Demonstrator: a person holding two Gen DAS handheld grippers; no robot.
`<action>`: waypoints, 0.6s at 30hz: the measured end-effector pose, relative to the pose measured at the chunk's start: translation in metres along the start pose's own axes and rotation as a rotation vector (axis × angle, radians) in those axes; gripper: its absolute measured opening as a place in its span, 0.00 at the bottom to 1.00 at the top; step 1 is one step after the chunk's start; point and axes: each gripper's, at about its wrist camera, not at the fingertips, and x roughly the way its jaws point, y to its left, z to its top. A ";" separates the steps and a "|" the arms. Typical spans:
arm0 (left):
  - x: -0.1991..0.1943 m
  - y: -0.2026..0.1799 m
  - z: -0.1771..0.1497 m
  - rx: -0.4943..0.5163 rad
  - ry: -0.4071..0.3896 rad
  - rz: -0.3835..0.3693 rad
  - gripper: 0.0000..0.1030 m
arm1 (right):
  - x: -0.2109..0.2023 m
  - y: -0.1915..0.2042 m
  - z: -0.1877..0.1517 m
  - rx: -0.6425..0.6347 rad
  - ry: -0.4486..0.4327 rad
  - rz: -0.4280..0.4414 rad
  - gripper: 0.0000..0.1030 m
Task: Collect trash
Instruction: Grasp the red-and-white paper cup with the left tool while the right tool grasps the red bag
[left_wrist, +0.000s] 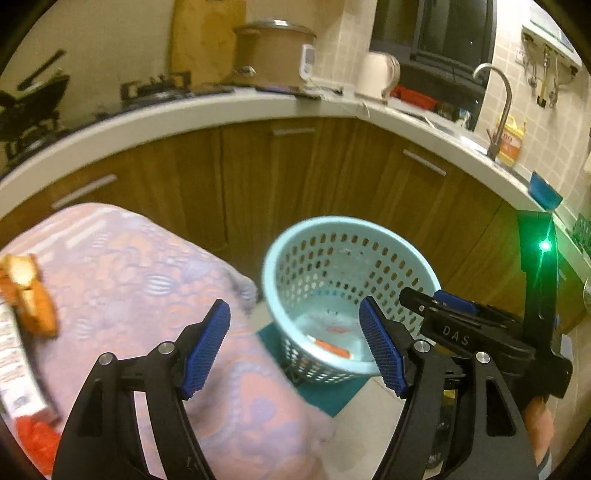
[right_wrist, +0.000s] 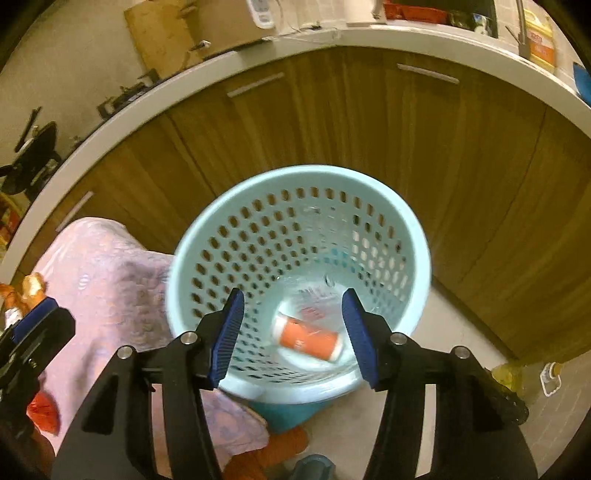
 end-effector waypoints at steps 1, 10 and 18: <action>-0.011 0.005 -0.001 -0.007 -0.020 0.013 0.69 | -0.005 0.007 0.000 -0.018 -0.014 0.017 0.50; -0.100 0.072 -0.019 -0.130 -0.149 0.169 0.69 | -0.054 0.109 -0.016 -0.239 -0.104 0.217 0.50; -0.165 0.158 -0.045 -0.304 -0.212 0.328 0.69 | -0.078 0.200 -0.057 -0.441 -0.105 0.385 0.50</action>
